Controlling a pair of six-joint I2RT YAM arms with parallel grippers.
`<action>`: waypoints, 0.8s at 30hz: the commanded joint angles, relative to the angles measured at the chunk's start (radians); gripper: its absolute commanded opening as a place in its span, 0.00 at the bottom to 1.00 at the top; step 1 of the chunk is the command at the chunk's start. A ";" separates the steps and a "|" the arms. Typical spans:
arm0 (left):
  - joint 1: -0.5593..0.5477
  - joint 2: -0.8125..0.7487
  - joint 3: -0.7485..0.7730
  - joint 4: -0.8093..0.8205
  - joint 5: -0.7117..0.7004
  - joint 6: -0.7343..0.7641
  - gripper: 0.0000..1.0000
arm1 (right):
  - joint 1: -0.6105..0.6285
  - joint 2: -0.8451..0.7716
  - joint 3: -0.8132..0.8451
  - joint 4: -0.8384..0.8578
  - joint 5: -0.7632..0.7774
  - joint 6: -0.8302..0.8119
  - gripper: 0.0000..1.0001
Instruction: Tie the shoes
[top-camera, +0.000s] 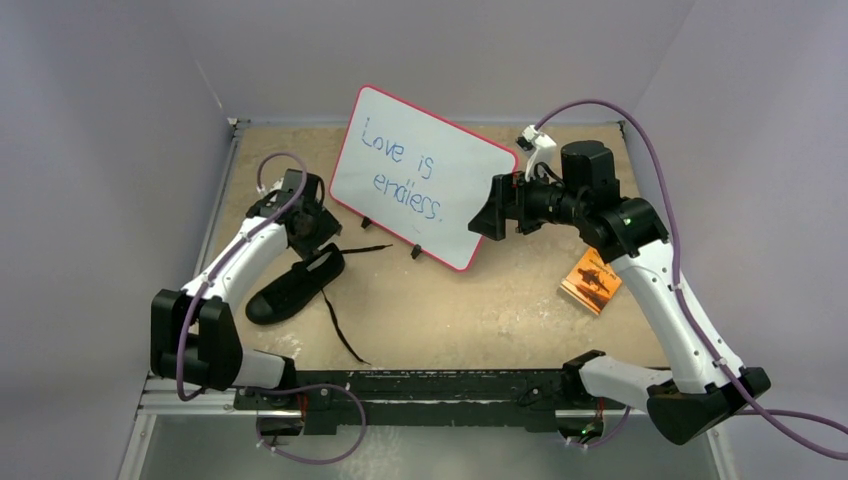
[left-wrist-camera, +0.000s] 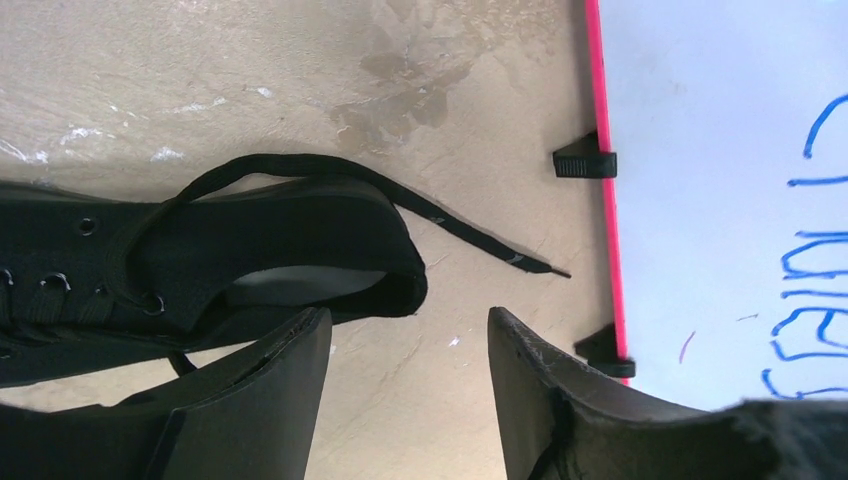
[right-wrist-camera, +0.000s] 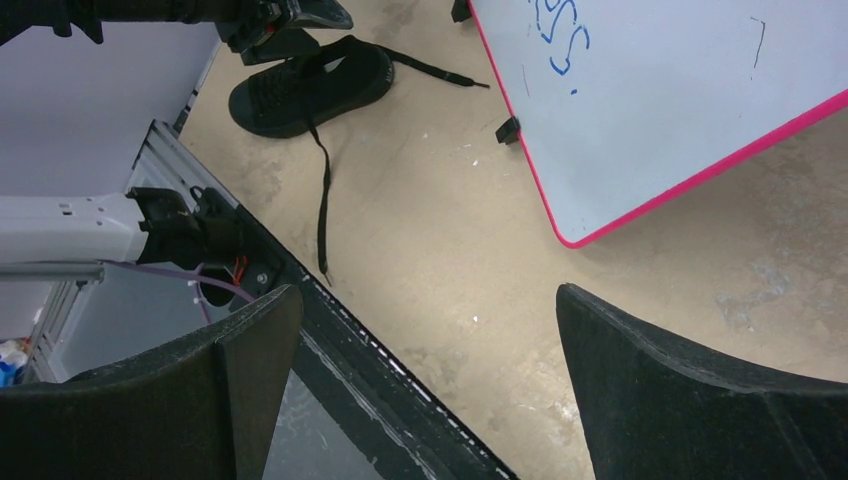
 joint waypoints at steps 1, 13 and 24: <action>0.007 0.008 0.042 0.037 -0.039 -0.113 0.59 | 0.004 -0.007 0.009 0.021 0.006 0.012 0.99; 0.051 0.126 0.023 0.122 0.030 -0.184 0.56 | 0.003 -0.011 0.027 0.009 0.027 0.023 0.99; 0.007 0.076 -0.143 0.117 0.093 -0.001 0.31 | 0.004 -0.034 -0.061 -0.004 -0.068 0.084 0.99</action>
